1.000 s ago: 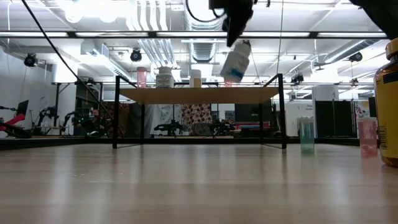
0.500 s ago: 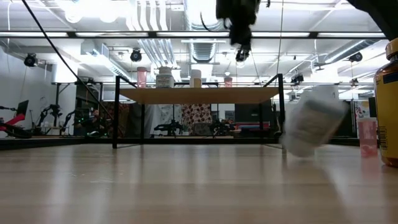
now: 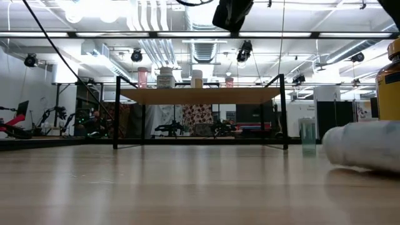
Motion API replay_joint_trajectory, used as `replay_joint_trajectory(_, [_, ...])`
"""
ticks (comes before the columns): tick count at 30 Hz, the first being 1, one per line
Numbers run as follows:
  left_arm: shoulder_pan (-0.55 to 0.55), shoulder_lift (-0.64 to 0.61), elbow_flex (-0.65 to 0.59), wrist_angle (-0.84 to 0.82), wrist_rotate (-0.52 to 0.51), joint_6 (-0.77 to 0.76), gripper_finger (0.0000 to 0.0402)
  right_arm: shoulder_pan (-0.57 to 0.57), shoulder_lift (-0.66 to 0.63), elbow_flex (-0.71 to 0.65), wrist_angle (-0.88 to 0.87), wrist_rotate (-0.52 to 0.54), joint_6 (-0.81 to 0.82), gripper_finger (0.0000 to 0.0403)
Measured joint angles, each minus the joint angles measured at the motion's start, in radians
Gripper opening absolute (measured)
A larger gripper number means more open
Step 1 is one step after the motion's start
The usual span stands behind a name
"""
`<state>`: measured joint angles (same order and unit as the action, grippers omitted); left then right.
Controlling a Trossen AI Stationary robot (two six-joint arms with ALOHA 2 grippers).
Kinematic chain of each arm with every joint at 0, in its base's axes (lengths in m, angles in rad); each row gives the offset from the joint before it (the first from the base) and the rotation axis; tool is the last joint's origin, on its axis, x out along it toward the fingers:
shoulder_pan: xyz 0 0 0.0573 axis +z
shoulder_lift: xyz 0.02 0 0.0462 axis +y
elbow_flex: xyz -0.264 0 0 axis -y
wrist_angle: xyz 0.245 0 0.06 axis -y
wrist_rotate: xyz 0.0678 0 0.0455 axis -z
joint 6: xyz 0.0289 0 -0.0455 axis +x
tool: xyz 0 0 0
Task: Pick and place medicine bottles onto shelf by color
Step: Put the white and blue blue pill bottle on the shelf
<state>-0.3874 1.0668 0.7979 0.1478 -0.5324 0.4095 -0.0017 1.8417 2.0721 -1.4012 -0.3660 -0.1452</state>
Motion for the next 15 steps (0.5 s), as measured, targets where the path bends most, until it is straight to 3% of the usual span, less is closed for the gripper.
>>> replay_joint_trajectory(5, [0.0,0.002,0.0,0.0,0.0,0.0,0.0128,0.097,-0.046,-0.147,0.12,0.007,0.134,0.0008])
replay_joint_trajectory(7, [0.0,0.002,0.0,0.001,0.0,-0.001,0.0128,0.137,-0.059,-0.208,0.162,0.063,0.237,0.0008])
replay_joint_trajectory(10, [0.0,0.002,-0.002,-0.001,0.0,-0.003,0.0128,0.187,-0.069,-0.28,0.133,0.168,0.435,0.0008])
replay_joint_trajectory(15, [0.0,0.007,-0.002,0.0,0.0,-0.007,0.0128,0.269,-0.067,-0.396,0.094,0.154,0.663,0.0008])
